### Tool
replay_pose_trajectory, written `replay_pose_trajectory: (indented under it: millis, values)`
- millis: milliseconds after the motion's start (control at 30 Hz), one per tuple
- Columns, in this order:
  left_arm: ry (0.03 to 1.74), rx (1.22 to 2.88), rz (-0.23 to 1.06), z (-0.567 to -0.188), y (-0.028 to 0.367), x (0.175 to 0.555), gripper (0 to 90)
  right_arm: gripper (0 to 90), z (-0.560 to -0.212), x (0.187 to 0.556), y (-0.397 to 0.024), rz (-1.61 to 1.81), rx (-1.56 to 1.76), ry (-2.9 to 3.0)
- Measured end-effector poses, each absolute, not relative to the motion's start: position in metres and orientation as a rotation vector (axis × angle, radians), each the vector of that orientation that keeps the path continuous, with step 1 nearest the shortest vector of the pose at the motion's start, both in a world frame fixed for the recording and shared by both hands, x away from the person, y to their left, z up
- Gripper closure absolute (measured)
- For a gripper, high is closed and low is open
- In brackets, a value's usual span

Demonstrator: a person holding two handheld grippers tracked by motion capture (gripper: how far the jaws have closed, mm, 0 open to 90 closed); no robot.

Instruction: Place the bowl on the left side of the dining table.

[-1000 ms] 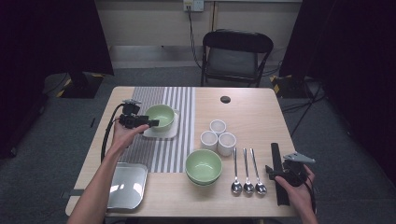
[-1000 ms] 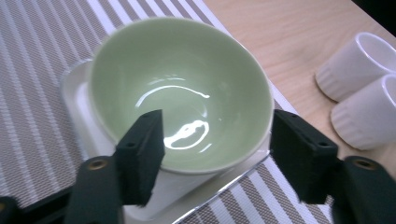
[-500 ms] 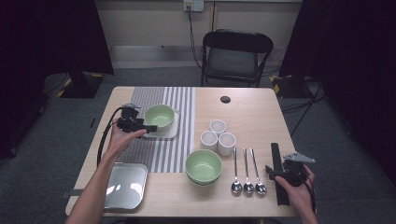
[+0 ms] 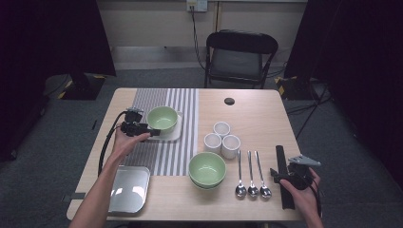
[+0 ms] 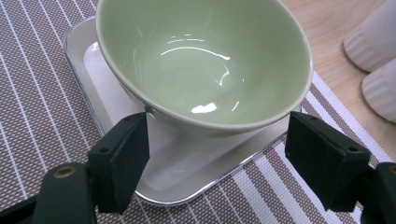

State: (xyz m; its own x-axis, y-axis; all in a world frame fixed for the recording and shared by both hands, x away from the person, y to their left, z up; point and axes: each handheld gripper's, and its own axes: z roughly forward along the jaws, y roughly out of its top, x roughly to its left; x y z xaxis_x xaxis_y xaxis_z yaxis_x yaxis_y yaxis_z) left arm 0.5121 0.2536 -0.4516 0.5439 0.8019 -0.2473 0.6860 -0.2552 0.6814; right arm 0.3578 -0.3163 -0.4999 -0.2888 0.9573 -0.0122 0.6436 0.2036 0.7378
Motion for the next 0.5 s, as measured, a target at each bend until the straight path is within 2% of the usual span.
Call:
replay_pose_trajectory:
  millis: [267,500]
  values:
    - [1.197,2.002,0.176,-0.451,0.255,0.512,22.4,13.4,-0.500,0.358,-0.316,0.874,1.485,2.011]
    - [1.183,1.988,0.204,-0.439,0.264,0.505,18.7,13.5,-0.500,0.358,-0.316,0.874,1.484,2.011]
